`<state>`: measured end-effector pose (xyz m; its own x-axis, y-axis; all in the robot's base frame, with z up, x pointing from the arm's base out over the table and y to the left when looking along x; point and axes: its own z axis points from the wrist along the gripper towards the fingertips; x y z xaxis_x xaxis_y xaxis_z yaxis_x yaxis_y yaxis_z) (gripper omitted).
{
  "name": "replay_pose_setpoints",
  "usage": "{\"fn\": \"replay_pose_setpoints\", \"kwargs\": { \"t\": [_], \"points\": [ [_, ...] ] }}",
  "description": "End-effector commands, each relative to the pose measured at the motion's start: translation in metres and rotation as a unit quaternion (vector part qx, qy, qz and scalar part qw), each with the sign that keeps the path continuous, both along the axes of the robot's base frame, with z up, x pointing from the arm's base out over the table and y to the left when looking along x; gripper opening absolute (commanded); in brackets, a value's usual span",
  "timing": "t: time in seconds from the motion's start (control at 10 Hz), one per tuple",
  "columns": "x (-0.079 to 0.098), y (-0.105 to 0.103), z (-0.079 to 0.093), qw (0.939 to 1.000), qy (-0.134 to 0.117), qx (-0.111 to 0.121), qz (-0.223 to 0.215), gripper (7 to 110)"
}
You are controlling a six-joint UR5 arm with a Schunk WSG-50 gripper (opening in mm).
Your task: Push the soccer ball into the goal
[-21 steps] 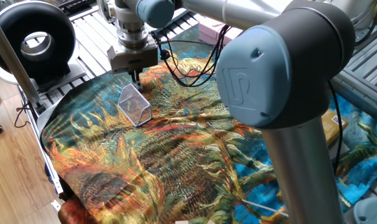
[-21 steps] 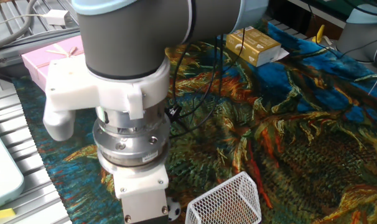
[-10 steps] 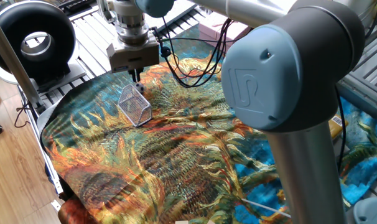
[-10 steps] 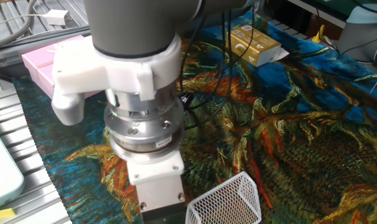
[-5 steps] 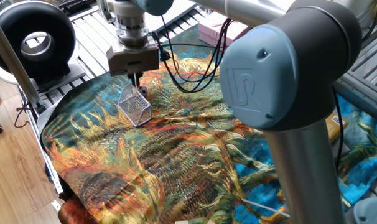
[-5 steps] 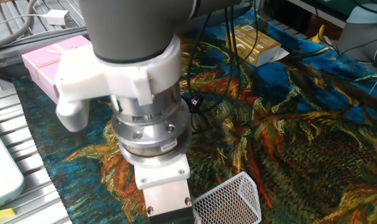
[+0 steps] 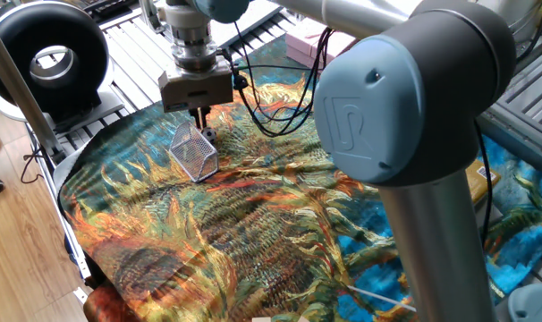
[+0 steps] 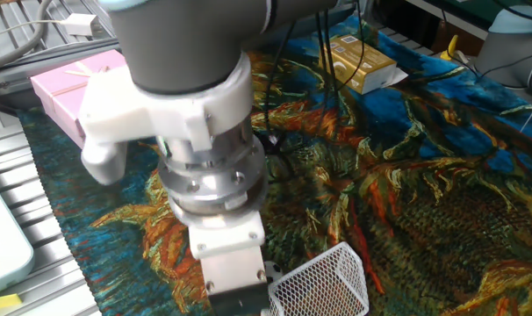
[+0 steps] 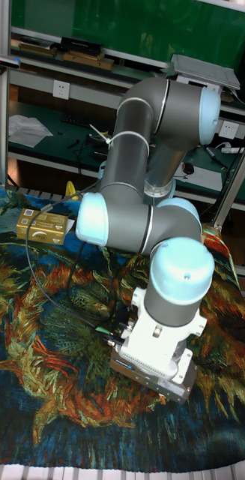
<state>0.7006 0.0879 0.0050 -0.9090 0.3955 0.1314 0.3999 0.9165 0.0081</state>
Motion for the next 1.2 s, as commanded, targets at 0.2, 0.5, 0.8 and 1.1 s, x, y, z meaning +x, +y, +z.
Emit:
{"fn": "replay_pose_setpoints", "kwargs": {
  "t": [0.2,0.5,0.8,1.1],
  "points": [
    [0.027,-0.074,0.030,0.9894,-0.082,-0.081,0.089,7],
    [0.031,-0.075,0.040,0.9843,-0.119,-0.094,0.090,7],
    [0.006,-0.061,0.034,0.9918,-0.096,-0.055,0.063,7],
    [0.001,-0.083,0.019,0.9855,-0.114,-0.091,0.087,7]
  ]
}}
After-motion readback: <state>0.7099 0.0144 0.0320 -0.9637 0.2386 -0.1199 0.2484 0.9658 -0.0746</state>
